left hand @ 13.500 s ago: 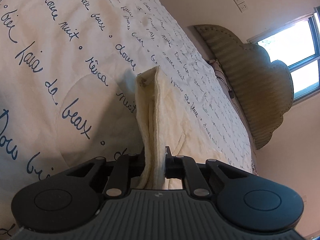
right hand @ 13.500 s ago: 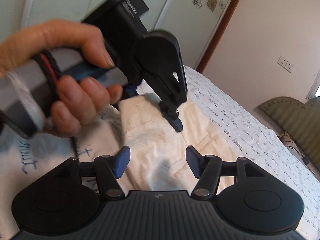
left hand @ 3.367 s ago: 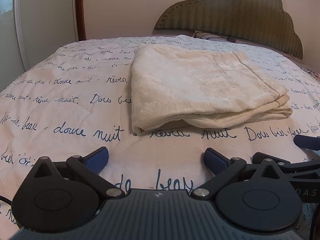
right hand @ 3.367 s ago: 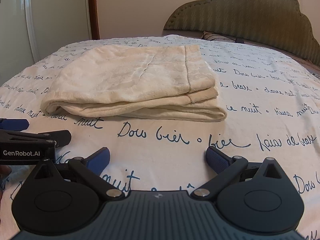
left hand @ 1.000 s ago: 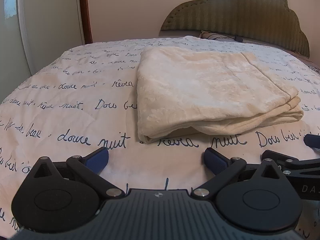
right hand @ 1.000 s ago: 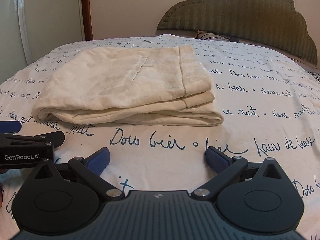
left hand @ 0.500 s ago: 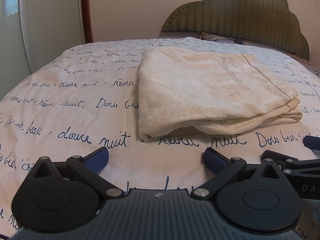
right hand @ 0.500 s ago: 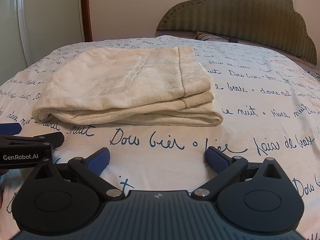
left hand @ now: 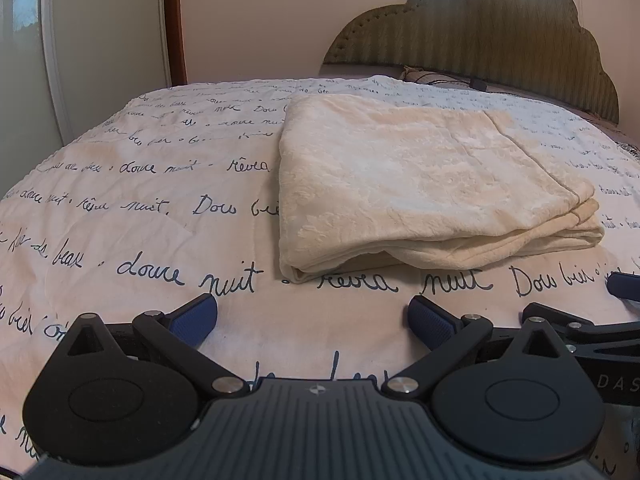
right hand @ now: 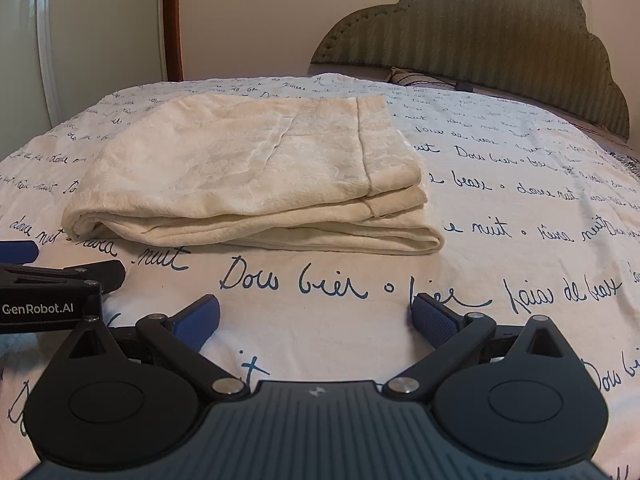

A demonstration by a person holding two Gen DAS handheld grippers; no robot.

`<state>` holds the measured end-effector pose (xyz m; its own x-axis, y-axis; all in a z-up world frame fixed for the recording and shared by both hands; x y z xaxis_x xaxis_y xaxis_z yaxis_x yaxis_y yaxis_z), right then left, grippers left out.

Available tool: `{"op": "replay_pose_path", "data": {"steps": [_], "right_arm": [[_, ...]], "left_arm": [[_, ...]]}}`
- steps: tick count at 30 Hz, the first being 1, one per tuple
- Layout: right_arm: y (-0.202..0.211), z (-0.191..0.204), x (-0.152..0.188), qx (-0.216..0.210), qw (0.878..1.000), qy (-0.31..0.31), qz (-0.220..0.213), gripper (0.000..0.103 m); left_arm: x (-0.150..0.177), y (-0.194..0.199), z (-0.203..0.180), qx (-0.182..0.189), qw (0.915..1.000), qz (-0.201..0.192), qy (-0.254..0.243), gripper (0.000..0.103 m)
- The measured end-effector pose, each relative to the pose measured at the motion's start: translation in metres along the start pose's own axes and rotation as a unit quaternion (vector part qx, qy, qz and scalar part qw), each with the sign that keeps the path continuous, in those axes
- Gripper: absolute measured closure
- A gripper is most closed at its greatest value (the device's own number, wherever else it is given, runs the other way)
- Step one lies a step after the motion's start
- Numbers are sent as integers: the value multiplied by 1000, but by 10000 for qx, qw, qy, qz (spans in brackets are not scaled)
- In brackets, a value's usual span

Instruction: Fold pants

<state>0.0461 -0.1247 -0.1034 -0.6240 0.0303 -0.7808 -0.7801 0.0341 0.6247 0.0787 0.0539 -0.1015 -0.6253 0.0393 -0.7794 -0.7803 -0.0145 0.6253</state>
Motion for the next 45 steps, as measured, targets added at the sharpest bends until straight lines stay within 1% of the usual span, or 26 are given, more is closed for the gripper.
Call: {"op": "replay_pose_path", "data": {"steps": [4,5,8,9,11,13,16,18,23,29,45], "right_arm": [[1,-2,-2,-66,10000,-70,24,0],[5,0,-5,-26,10000,8,2,0],[21,11,-15,195,9972,531,-484,0],[21,14,-17,251,9955,713,-574,0],[12,17,-16,256,9955,797,-435,0],[-2,14,-8,206,9979,587,-172,0],[-5,3,-8,57,9997,235,-96,0],[-8,1,-8,-3,9999,155,-15,0],[-8,5,-6,35,9998,179,-47,0],[-7,1,-5,-49,10000,41,-46,0],[-7,0,-5,-102,9999,-32,-36,0]], "left_arm": [[0,0,0,-1,10000,4,6,0],[0,0,0,-4,10000,5,1,0],[0,0,0,-14,10000,7,-14,0],[0,0,0,-13,10000,6,-14,0],[0,0,0,-28,10000,9,-15,0],[0,0,0,-32,10000,4,-7,0],[0,0,0,-46,10000,4,-24,0],[0,0,0,-51,10000,-1,-29,0],[0,-1,1,-34,10000,2,-13,0],[0,-1,1,-37,10000,3,-16,0],[0,-1,1,-36,10000,3,-15,0]]}}
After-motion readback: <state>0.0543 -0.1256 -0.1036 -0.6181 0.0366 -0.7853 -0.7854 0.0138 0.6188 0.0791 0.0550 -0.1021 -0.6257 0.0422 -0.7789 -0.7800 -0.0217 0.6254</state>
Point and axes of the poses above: each gripper's, at about its wrist camera, not at the fingertips, and y roughly against the way its jaws point, z to its left, x to its underside, the point moved 4 cm from there along -y, roughly the way its jaws point, and after that the axes turned 1 degree about z, right-handed, at the moved point
